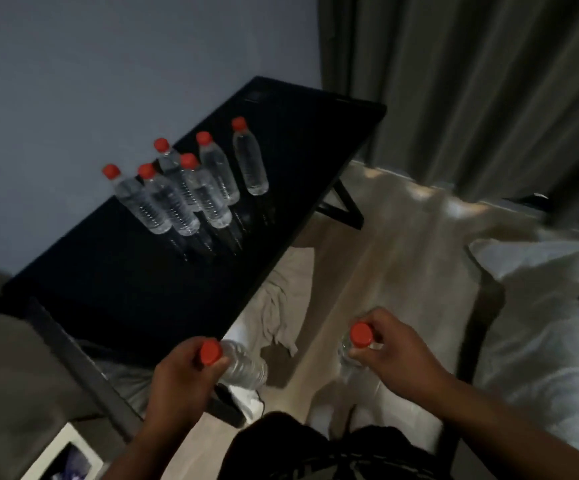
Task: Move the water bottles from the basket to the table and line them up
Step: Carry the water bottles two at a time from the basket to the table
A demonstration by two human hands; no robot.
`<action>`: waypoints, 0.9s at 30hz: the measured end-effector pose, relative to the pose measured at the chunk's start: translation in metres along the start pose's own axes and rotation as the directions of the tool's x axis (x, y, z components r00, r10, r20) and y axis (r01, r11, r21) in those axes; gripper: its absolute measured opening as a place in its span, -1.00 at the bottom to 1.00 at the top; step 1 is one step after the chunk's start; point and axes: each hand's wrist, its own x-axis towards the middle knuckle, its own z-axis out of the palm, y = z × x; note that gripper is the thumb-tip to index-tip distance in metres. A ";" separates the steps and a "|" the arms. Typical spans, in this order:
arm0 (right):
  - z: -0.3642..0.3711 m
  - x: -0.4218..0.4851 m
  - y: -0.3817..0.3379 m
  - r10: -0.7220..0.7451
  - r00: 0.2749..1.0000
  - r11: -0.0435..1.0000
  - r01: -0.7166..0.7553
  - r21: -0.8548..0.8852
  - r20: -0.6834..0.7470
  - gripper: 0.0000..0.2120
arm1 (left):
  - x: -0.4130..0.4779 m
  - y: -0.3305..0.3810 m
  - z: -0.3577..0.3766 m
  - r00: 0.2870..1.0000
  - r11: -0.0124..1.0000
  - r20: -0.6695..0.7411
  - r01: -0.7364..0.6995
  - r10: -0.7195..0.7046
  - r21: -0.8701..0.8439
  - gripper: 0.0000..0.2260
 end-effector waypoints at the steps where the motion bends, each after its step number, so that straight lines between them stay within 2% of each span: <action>1: -0.005 0.018 -0.006 -0.018 1.000 1.000 0.018 -0.015 0.020 -0.69 | 0.005 0.004 0.000 0.999 1.000 -0.045 0.011 -0.012 -0.024 -0.81; 4: -0.012 0.071 -0.028 -0.075 0.993 0.997 0.077 -0.025 0.087 -0.66 | 0.023 0.014 -0.007 0.975 0.982 -0.198 0.069 -0.104 -0.174 -0.79; 6: -0.013 0.105 -0.045 -0.118 0.985 0.991 0.125 -0.044 0.128 -0.66 | 0.039 0.024 -0.011 0.960 0.961 -0.235 0.089 -0.153 -0.261 -0.81; 9: -0.009 0.160 -0.073 -0.167 0.966 0.983 0.179 -0.040 0.198 -0.68 | 0.071 0.033 -0.016 0.955 0.950 -0.252 0.072 -0.153 -0.304 -0.80; 14: 0.007 0.251 -0.117 -0.223 0.945 0.967 0.245 -0.065 0.237 -0.68 | 0.142 0.028 -0.028 0.917 0.960 -0.351 0.100 -0.190 -0.260 -0.82; 19: 0.026 0.325 -0.157 -0.236 0.924 0.944 0.292 -0.156 0.301 -0.69 | 0.219 0.038 -0.042 0.891 0.978 -0.429 0.075 -0.153 -0.193 -0.80; 27: 0.044 0.394 -0.195 -0.281 0.910 0.921 0.345 -0.183 0.305 -0.70 | 0.288 0.040 -0.049 0.872 0.983 -0.458 0.124 -0.172 -0.134 -0.79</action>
